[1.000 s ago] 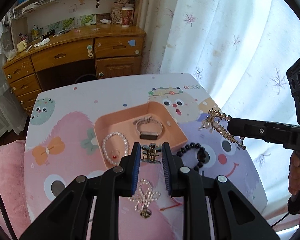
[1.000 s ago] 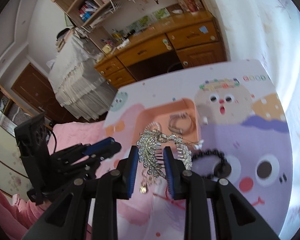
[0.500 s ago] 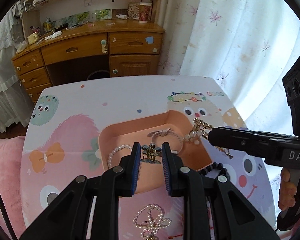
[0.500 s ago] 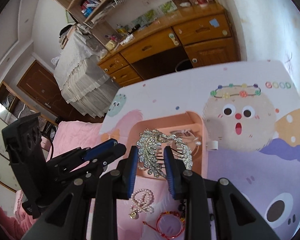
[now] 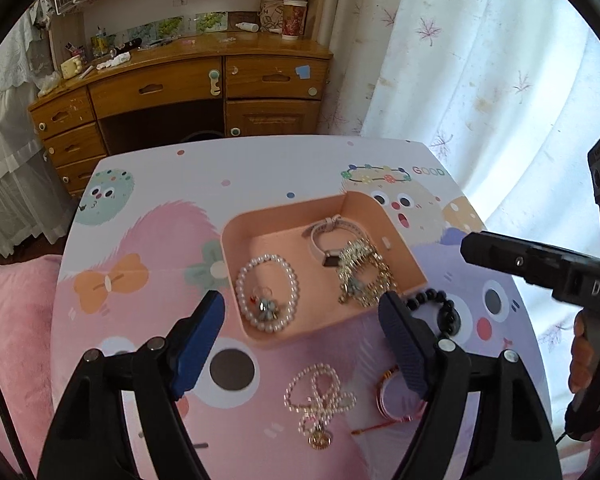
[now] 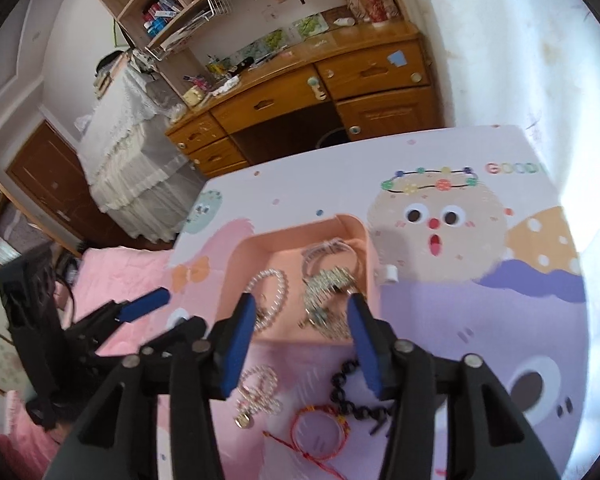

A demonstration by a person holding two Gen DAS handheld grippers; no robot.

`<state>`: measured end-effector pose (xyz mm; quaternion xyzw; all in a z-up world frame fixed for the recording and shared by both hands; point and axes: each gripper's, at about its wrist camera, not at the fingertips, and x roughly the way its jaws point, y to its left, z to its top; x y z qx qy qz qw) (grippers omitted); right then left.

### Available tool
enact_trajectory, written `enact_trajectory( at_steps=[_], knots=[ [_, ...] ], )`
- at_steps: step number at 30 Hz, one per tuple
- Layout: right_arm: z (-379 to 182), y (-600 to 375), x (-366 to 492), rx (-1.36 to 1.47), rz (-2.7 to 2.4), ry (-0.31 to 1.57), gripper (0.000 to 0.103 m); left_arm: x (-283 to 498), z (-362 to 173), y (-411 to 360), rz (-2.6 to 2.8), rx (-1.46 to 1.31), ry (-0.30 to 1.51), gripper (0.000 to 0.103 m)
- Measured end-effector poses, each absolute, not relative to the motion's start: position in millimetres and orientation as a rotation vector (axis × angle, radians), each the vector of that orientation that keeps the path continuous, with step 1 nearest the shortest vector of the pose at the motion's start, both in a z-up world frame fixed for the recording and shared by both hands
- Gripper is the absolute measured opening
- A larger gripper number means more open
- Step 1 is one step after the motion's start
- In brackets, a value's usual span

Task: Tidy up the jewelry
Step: 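Withdraw both tools from the pink box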

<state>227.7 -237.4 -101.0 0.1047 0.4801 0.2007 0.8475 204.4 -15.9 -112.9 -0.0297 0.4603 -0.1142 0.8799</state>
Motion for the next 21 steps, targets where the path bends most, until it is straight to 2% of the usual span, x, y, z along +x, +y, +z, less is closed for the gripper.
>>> enact_trajectory(
  at_steps=[2,11,21],
  knots=[
    [-99,-234,208,0.162,0.373,1.004,0.062,193,-112,-13,-0.259,-0.059,0.960,0.078],
    [-106,-221,127,0.000,0.278,0.905,0.076,143,-131,-5,-0.374,-0.010,0.989,0.078],
    [-161,-196,78,-0.247,0.352,0.854,0.077,128,-179,-10,-0.404,0.004,1.054,0.078]
  ],
)
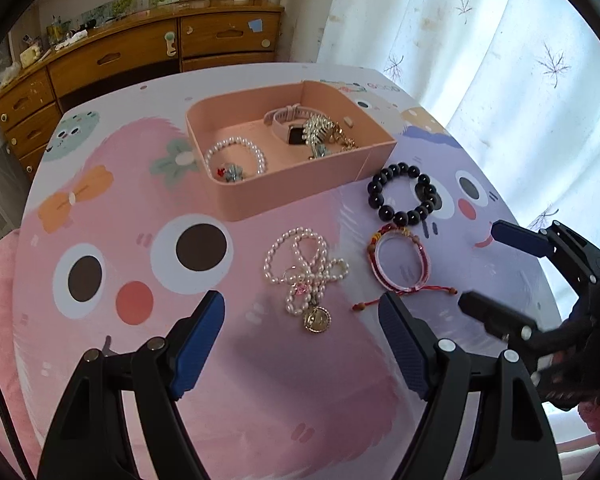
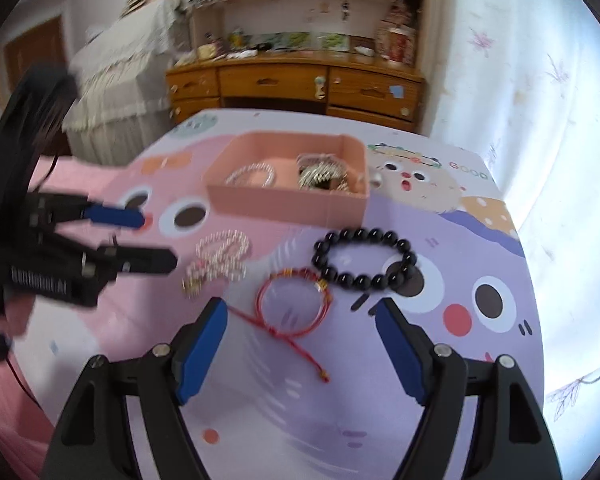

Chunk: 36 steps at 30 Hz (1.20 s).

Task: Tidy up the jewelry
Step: 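Withdraw both tools from the pink box, then grasp the pearl necklace with the left tool while the right tool grasps the red string bracelet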

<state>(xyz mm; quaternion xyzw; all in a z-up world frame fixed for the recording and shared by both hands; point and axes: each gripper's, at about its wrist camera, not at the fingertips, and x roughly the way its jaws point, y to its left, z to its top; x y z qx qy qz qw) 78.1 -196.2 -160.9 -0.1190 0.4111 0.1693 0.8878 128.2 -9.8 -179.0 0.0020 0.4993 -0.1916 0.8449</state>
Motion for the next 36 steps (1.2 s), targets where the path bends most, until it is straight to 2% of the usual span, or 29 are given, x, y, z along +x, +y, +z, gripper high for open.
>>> enact_trajectory(
  at_steps=[9,18,29,32,34,36],
  knots=[
    [-203,-180,78,-0.365,0.466,0.931,0.077,145,-202,-29,-0.340,0.056,1.023,0.078],
    [-214,-196,107,-0.292,0.494,0.976,0.078,163,-218,-57,-0.268,0.156,0.999,0.077],
    [-214,-193,124,-0.334,0.595,0.945,0.078,173,-222,-64,-0.215,0.099,1.033,0.056],
    [-214,-193,125,-0.340,0.609,0.943,0.078,172,-221,-62,-0.195,0.085,1.032,0.044],
    [-215,-193,126,-0.344,0.620,0.939,0.077,171,-220,-60,-0.182,0.078,1.031,0.026],
    [-215,-194,126,-0.347,0.632,0.936,0.074,170,-219,-58,-0.168,0.067,1.035,0.014]
  ],
)
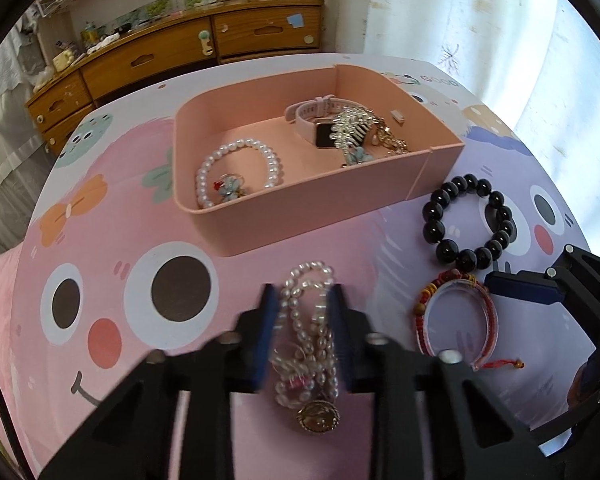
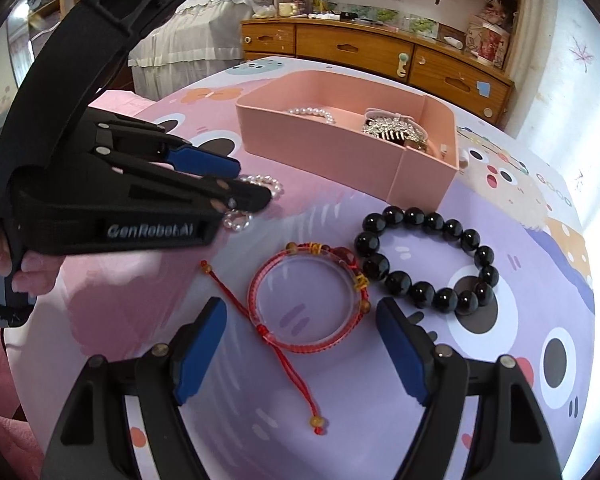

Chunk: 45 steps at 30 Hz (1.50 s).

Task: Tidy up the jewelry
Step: 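Grasp the pearl necklace with the left tool while the right tool grasps the red string bracelet, then lift the necklace into the pink box with the left tool while the right tool drops the bracelet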

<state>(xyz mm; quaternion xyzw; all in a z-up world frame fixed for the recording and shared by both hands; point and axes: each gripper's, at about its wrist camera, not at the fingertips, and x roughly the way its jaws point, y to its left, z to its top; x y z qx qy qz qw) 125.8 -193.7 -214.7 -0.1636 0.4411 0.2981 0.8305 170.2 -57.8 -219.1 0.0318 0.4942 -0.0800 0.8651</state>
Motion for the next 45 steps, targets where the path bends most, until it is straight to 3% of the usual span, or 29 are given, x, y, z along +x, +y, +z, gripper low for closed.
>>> enact_trajectory(
  at_steps=[2,7,9,23,45],
  knots=[
    [-213,-195,126,-0.343,0.636,0.931,0.062,170,-219,-55,-0.159,0.053,1.040,0.012],
    [-212,-197,127,-0.353,0.669,0.934,0.062,169,-217,-53,-0.119,-0.003,1.040,0.010],
    [-212,-199,129,-0.339,0.681,0.945,0.061,167,-213,-50,-0.099,-0.037,1.024,0.003],
    [-203,-210,128,-0.284,0.747,0.964,0.061,157,-175,-39,-0.037,-0.115,0.969,0.003],
    [-121,-209,131,-0.210,0.682,0.867,0.061,148,-47,-29,-0.210,-0.125,0.781,0.003]
  ],
)
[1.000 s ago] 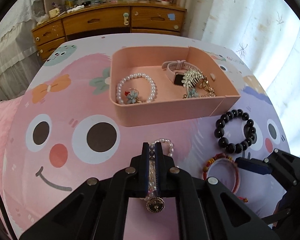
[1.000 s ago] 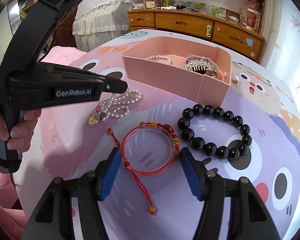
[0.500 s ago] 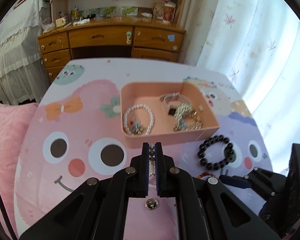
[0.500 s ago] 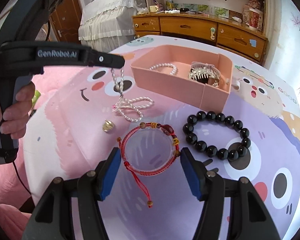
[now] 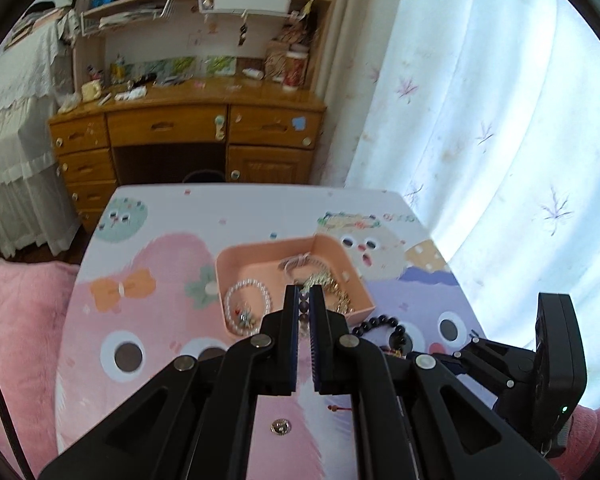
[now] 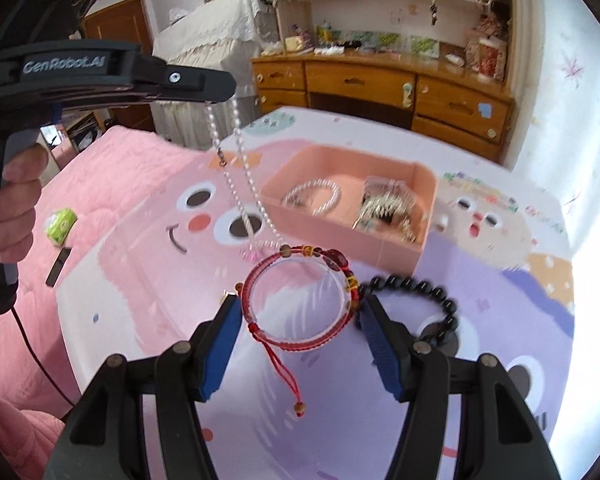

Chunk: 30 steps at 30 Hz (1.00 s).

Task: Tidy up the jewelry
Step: 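Lift the necklace into the pink box with the left tool while the right tool drops the bracelet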

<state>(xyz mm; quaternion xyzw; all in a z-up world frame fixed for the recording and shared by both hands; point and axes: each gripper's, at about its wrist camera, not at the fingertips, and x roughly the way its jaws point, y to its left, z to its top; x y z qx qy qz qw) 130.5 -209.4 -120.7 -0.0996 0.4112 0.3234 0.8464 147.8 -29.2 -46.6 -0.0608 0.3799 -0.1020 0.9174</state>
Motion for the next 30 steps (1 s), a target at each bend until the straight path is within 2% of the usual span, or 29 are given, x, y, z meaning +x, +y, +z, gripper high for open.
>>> enact_trajectory(
  at_steps=[16,23,30],
  knots=[
    [-52,-195,167,-0.184,0.578,0.700,0.062,179,22,-21,-0.263,-0.087,0.655,0.003],
    [-58,-186,189,-0.190,0.548,0.693,0.062,205,33,-15,-0.282,-0.113,0.607,0.003],
    [-84,-175,213,-0.203,0.524,0.735,0.062,234,4,-11,-0.297,-0.141,0.652,0.003]
  ],
)
